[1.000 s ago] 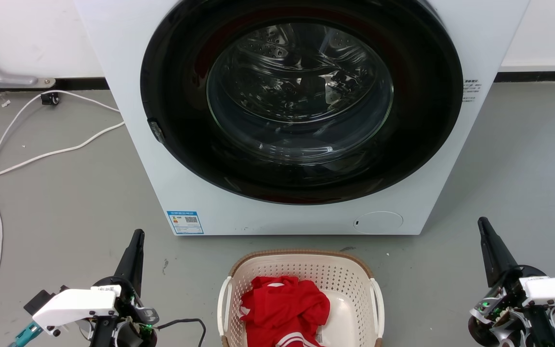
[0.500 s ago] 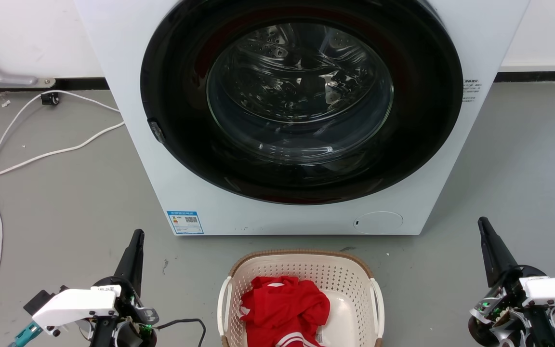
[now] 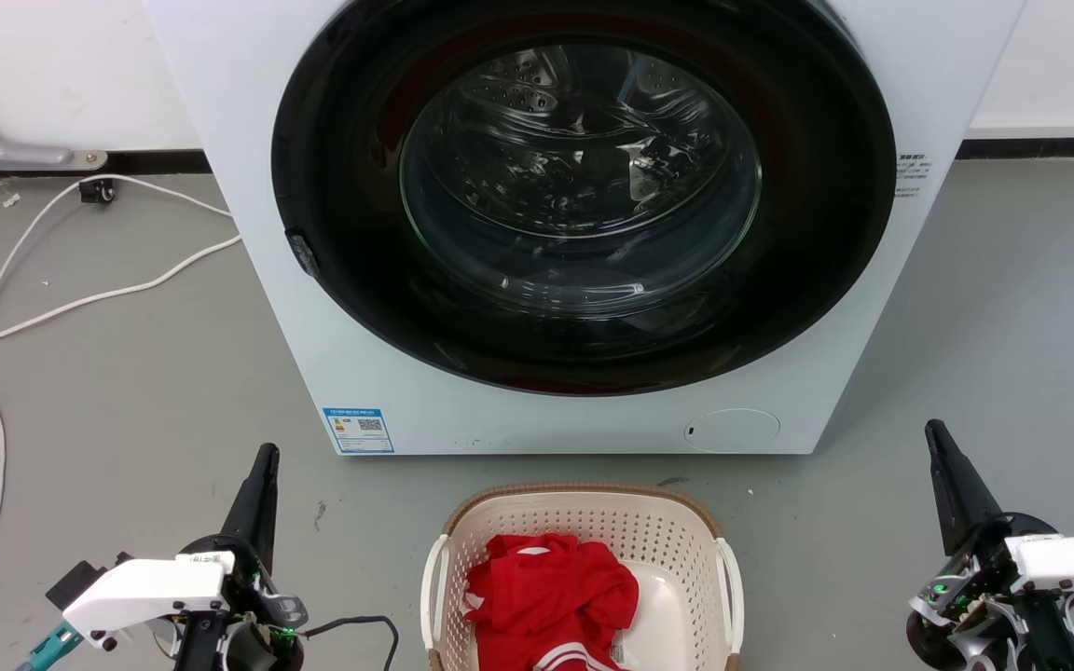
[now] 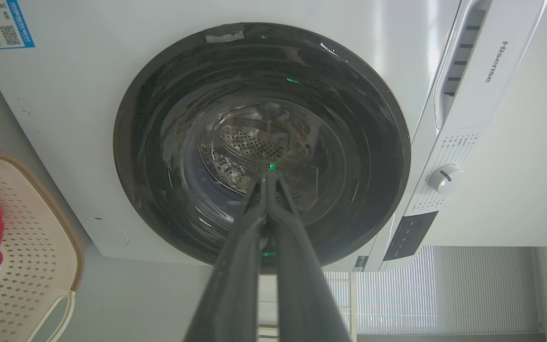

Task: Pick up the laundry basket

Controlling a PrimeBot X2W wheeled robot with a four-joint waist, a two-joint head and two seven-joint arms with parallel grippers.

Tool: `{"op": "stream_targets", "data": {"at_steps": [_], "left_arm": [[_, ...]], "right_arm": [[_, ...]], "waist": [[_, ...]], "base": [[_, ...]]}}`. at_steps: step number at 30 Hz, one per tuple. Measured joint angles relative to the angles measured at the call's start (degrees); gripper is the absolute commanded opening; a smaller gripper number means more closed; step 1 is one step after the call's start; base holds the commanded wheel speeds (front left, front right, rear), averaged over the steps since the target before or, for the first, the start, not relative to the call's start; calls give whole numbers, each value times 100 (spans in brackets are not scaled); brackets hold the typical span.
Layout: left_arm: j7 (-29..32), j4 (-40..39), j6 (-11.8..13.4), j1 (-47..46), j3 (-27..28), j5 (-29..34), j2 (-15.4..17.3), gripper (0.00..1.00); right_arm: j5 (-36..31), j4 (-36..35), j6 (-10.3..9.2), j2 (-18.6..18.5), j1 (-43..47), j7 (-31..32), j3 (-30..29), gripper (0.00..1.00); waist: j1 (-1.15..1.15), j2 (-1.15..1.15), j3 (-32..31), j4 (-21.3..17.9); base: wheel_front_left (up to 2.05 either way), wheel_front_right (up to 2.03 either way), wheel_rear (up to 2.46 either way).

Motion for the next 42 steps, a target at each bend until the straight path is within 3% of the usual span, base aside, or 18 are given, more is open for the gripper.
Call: {"op": "stream_targets", "data": {"at_steps": [4, 5, 11, 25, 35, 42], "left_arm": [[0, 0, 0, -1, 3, 1, -1, 0], [-8, 30, 0, 14, 0, 0, -5, 100], [-20, 314, 0, 316, -19, 1, -64, 100], [-399, 90, 1, 439, -55, 293, -66, 100], [-631, 3, 1, 446, 412, 1039, -64, 100], [-780, -190, 52, 444, 586, 1695, -65, 100]], "right_arm": [[-5, 0, 0, 2, -1, 0, -2, 0], [-5, 27, 1, 3, 17, -1, 1, 100], [-7, 313, -1, 47, 338, -19, 15, 100], [-433, 213, -1, 54, 383, -401, 86, 100], [-1571, 32, -1, 54, 380, -633, -62, 100], [-2891, -397, -1, 56, 376, -779, -76, 100]], "waist": [[0, 0, 0, 0], [0, 0, 0, 0], [0, 0, 0, 0], [0, 0, 7, 2], [0, 0, 13, 2], [0, 0, 21, 4]], "base": [[0, 0, 0], [0, 0, 0], [0, 0, 0], [0, 0, 0], [0, 0, 0], [0, 0, 0]]}}
